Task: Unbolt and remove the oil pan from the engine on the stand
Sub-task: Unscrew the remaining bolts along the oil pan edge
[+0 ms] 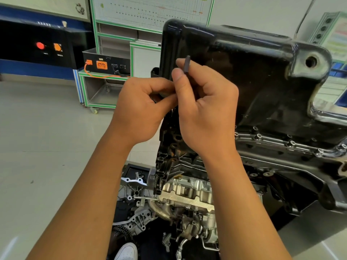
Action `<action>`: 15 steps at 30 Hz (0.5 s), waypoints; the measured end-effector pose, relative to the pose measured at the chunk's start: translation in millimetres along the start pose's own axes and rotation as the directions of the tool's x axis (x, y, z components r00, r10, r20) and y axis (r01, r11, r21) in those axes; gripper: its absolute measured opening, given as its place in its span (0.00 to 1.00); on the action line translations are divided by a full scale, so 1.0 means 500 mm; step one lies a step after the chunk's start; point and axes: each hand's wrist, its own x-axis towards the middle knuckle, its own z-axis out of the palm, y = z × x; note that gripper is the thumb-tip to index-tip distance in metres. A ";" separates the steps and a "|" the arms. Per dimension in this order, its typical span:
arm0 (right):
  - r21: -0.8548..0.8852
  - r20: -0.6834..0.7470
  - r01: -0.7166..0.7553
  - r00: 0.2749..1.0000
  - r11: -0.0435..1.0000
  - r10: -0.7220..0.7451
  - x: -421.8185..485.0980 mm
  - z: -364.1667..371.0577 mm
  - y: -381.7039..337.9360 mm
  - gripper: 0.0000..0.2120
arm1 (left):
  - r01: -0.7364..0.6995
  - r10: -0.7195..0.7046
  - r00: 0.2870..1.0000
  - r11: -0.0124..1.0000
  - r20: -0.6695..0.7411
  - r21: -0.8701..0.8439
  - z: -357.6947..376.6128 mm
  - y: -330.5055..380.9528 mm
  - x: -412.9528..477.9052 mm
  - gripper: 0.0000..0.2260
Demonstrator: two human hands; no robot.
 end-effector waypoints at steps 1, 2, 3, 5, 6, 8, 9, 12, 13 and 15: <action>0.016 -0.022 -0.007 1.000 1.000 0.007 0.000 0.000 0.000 0.05 | 0.008 -0.009 1.000 1.000 -0.024 -0.012 0.002 0.000 0.000 0.09; 0.035 -0.054 -0.017 0.998 0.999 0.019 0.000 0.000 0.001 0.06 | 0.016 -0.017 0.999 1.000 -0.040 -0.023 0.003 0.000 0.001 0.09; 0.050 -0.088 -0.029 0.996 0.998 0.033 0.000 0.000 0.002 0.06 | 0.022 -0.023 0.999 0.999 -0.048 -0.025 0.005 0.001 0.002 0.08; 0.060 -0.154 -0.049 0.986 0.997 0.057 0.000 0.001 0.004 0.07 | 0.038 -0.040 0.997 0.999 -0.072 -0.027 0.009 -0.001 0.004 0.07; 0.060 -0.180 -0.055 0.982 0.997 0.065 0.000 0.002 0.004 0.06 | 0.043 -0.045 0.995 0.999 -0.094 -0.028 0.012 -0.001 0.005 0.06; 0.061 -0.214 -0.055 0.975 0.997 0.067 0.000 0.002 0.004 0.05 | 0.033 -0.035 0.989 0.999 -0.145 -0.013 0.020 -0.001 0.005 0.06; 0.061 -0.220 -0.051 0.973 0.997 0.064 0.000 0.001 0.004 0.04 | 0.027 -0.028 0.986 1.000 -0.167 -0.006 0.024 -0.001 0.005 0.05; 0.057 -0.187 -0.038 0.981 0.998 0.048 0.000 -0.001 0.000 0.03 | 0.042 -0.035 0.981 0.999 -0.189 0.031 0.028 -0.004 0.003 0.07; 0.049 -0.163 -0.040 0.985 0.998 0.047 0.000 -0.003 -0.002 0.03 | 0.065 -0.055 0.984 0.997 -0.171 0.051 0.024 -0.008 0.000 0.09; 0.009 -0.108 -0.052 0.993 0.999 0.052 0.003 -0.008 -0.008 0.05 | 0.138 -0.125 0.986 0.984 -0.114 0.111 0.015 -0.019 -0.010 0.09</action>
